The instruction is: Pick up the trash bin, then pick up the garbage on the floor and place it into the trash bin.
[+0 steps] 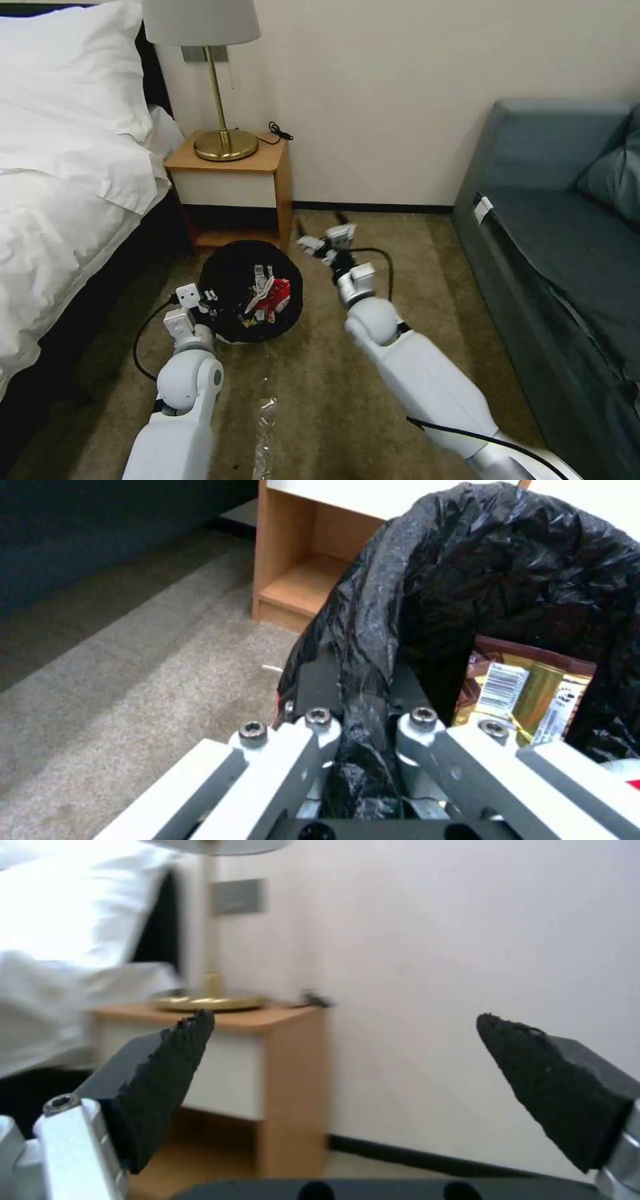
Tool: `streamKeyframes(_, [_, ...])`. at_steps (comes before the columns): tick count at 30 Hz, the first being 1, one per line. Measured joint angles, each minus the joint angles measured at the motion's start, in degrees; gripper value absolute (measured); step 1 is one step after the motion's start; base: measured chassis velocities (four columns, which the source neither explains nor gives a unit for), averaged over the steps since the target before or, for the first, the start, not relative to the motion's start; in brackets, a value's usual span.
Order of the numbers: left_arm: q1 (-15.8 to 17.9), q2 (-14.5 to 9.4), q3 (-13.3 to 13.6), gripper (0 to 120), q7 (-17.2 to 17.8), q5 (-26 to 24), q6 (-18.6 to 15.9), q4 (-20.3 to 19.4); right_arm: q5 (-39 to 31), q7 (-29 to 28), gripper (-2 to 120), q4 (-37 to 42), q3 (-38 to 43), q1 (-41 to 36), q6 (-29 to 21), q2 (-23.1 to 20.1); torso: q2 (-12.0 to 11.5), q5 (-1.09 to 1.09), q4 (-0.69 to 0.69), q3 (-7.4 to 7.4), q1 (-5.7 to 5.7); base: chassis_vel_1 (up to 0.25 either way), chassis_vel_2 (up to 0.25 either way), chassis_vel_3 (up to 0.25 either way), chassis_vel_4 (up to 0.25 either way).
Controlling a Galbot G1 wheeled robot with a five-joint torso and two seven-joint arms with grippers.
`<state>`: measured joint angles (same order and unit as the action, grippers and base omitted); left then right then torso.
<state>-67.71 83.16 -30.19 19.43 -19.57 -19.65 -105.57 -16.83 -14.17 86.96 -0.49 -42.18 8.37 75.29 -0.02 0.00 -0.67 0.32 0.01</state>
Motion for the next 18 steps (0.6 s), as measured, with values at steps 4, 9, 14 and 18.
streamKeyframes(4, [0.5, -0.7, 0.0, 4, 0.2, -1.9, 0.0, 0.2, -0.2, 0.6, 100, 4.0, 8.7, -7.3, -0.2, -3.5, 0.0, 0.01, -0.03, 0.00, 0.00, 0.000, 0.000, 0.000, 0.000])
streamKeyframes(9, [1.0, -1.7, -0.1, 4, 0.2, -3.2, 0.1, 0.5, -0.5, 2.0, 100, 7.6, 19.2, -15.5, 0.1, -5.6, 0.0, 0.00, -0.04, 0.00, 0.00, 0.000, 0.000, 0.000, 0.000])
streamKeyframes(14, [1.0, -3.1, 0.3, 4, 0.2, -4.2, -0.2, -0.1, 0.9, 3.0, 100, 8.5, 23.5, -19.2, 1.1, -4.3, 0.0, 0.00, -0.02, -0.01, 0.00, 0.000, 0.000, 0.000, 0.000])
streamKeyframes(18, [0.8, -4.2, 0.3, 4, 0.0, -5.0, -0.5, -0.6, 1.9, 3.3, 100, 8.1, 25.2, -20.8, 1.6, -3.3, 0.0, -0.01, -0.02, -0.01, 0.00, 0.000, 0.000, 0.000, 0.000])
